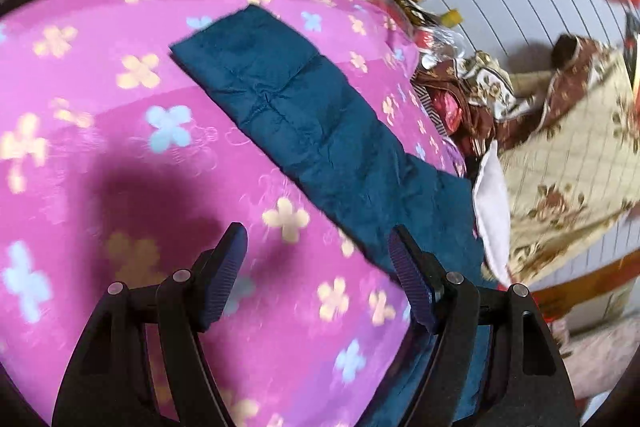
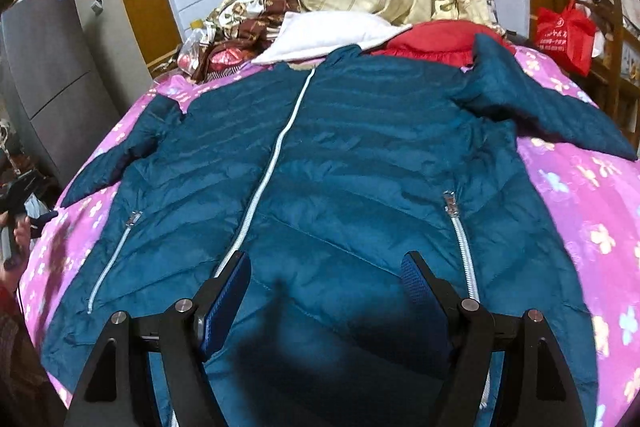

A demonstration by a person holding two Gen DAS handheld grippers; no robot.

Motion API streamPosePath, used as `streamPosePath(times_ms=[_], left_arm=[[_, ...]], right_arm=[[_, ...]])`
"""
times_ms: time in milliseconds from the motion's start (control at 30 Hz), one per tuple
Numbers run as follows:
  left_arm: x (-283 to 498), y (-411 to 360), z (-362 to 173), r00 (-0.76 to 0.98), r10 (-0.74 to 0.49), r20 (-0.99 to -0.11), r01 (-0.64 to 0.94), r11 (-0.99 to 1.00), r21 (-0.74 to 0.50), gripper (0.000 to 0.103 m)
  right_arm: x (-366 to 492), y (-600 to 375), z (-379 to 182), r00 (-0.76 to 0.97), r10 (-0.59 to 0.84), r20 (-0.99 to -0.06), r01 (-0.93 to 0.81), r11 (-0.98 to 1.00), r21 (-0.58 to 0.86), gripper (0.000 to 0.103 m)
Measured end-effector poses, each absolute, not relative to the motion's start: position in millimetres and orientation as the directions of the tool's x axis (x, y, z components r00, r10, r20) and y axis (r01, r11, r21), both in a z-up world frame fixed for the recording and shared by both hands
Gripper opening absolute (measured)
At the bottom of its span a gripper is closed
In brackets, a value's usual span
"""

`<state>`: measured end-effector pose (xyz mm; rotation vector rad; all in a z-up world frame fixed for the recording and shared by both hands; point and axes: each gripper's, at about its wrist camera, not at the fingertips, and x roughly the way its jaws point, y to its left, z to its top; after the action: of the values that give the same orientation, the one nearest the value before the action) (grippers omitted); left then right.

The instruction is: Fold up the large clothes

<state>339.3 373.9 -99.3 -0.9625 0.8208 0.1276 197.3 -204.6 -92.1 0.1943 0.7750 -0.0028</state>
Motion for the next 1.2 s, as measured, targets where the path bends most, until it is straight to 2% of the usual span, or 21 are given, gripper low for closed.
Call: streamPosePath(times_ms=[167,333,533,733,767,800,833,867,1033,1200], left_arm=[[366.7,371.5,-118.6,0.719,-0.338,-0.608,-0.397,0.518,-0.757,0.073],[384.8,362.8,-137.9,0.713,-0.376,-0.591,-0.400,0.474,-0.784,0.073],[398.6,368.6,-138.0,0.736,-0.358,-0.575,-0.392,0.467,-0.793,0.073],[427.7,373.7,-133.2,0.727,-0.300,-0.618,-0.422,0.515,-0.746,0.073],[433.0,370.7,-130.8,0.715,-0.281,-0.641,-0.431,0.544,-0.720,0.066],[439.7,365.1,-128.1,0.688,-0.256,-0.679,-0.445,0.590,-0.673,0.053],[443.9,360.4,-126.7,0.665,-0.245,-0.705,-0.452,0.620,-0.642,0.018],[447.0,356.0,-124.9,0.646,-0.243,-0.723,-0.450,0.644,-0.619,0.010],[442.4,313.3,-75.8,0.671,-0.170,-0.721,-0.362,0.774,-0.519,0.009],[433.8,239.1,-18.2,0.706,-0.204,-0.678,-0.190,0.868,-0.459,0.009]], right_arm=[[207.7,-210.0,-105.4,0.701,0.069,-0.710,0.086,0.980,0.180,0.075],[213.8,-216.7,-114.7,0.690,0.074,-0.720,0.107,0.973,0.203,0.075],[215.4,-216.3,-120.3,0.691,0.074,-0.719,0.110,0.972,0.206,0.076],[218.0,-216.5,-128.0,0.685,0.073,-0.725,0.117,0.971,0.209,0.076],[218.1,-216.2,-129.2,0.685,0.072,-0.725,0.118,0.971,0.208,0.076],[218.4,-215.9,-130.1,0.685,0.071,-0.725,0.119,0.971,0.208,0.076],[218.6,-215.8,-130.9,0.684,0.071,-0.726,0.119,0.971,0.208,0.076],[219.2,-215.8,-131.8,0.683,0.072,-0.727,0.119,0.971,0.208,0.076],[219.3,-217.2,-134.5,0.683,0.084,-0.726,0.115,0.968,0.221,0.076],[218.4,-220.9,-135.6,0.690,0.108,-0.716,0.113,0.961,0.254,0.077]])
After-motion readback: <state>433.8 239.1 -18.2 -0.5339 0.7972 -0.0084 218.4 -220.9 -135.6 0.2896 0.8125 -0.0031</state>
